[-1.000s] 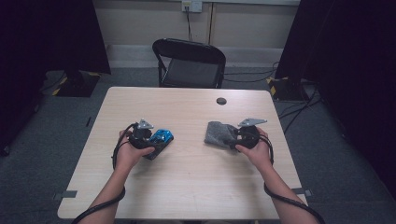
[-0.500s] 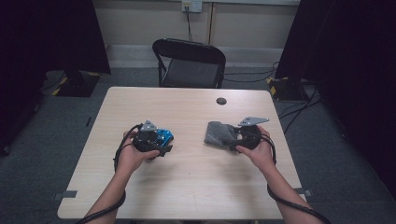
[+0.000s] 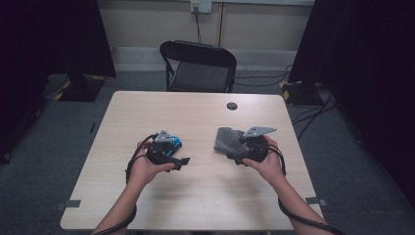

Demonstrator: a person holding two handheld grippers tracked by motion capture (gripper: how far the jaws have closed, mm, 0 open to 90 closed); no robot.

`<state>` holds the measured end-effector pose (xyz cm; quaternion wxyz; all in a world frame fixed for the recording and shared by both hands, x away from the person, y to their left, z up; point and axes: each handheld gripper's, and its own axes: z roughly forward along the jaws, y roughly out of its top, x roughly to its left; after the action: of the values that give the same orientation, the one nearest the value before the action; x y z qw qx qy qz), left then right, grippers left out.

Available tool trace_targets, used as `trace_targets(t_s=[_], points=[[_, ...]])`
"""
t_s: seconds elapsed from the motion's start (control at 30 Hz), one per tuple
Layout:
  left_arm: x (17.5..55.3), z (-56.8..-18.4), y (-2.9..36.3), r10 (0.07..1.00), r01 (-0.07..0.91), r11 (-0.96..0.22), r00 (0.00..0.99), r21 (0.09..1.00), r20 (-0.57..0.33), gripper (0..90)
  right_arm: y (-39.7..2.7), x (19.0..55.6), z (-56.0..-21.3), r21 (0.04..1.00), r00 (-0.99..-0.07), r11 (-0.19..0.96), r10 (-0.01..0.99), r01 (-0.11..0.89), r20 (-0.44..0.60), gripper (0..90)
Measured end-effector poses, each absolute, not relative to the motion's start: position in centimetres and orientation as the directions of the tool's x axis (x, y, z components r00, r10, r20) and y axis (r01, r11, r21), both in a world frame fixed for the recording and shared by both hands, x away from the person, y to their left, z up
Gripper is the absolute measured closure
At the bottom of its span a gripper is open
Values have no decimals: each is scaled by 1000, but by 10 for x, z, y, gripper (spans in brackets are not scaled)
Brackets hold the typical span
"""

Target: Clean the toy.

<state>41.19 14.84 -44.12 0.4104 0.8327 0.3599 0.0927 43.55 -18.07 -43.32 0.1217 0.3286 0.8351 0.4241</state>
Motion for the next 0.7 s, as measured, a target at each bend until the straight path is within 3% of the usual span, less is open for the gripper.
trace_targets(t_s=[0.7], points=[[396,-456,134,629,522,-414,756,746,-180,161,-160,418,-444,778,-814,484,578,400,60,158]])
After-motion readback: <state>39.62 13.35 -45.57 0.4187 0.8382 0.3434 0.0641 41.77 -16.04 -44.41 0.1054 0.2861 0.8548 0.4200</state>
